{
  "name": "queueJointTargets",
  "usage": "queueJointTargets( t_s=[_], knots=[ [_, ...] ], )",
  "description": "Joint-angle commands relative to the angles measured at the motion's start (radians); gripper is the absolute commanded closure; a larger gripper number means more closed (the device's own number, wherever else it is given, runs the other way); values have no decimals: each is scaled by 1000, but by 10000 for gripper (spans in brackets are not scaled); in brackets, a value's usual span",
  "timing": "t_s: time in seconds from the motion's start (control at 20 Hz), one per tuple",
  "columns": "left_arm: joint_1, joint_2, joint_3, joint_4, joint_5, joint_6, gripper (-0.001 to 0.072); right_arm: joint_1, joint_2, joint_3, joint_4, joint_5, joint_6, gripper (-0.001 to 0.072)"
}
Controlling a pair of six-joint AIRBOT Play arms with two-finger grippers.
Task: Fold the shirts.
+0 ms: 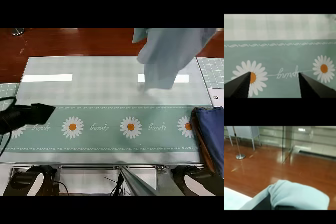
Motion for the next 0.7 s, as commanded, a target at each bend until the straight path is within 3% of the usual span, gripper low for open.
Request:
queueJointTargets(
  t_s=[0.0, 0.15, 0.25, 0.35, 0.5, 0.65],
  knots=[
    [-6, 57, -94, -70, 8, -8, 3, 74, 72, 3, -22, 64, -19, 692],
    [-6, 54, -114, -82, 31, -8, 3, 168, 71, -74, -20, 275, 3, 692],
    [-6, 50, -117, -82, 40, -4, 3, 265, 71, -242, -19, 279, 42, 692],
    [-6, 42, -120, -81, 42, -4, 3, 391, 70, -501, -19, 145, 93, 692],
    [-6, 28, -124, -82, 42, -4, 3, 550, 7, -825, 24, -198, 225, 691],
    [-6, 5, -124, -82, 42, -4, 3, 632, -169, -885, 197, -357, 240, 691]
  ],
)
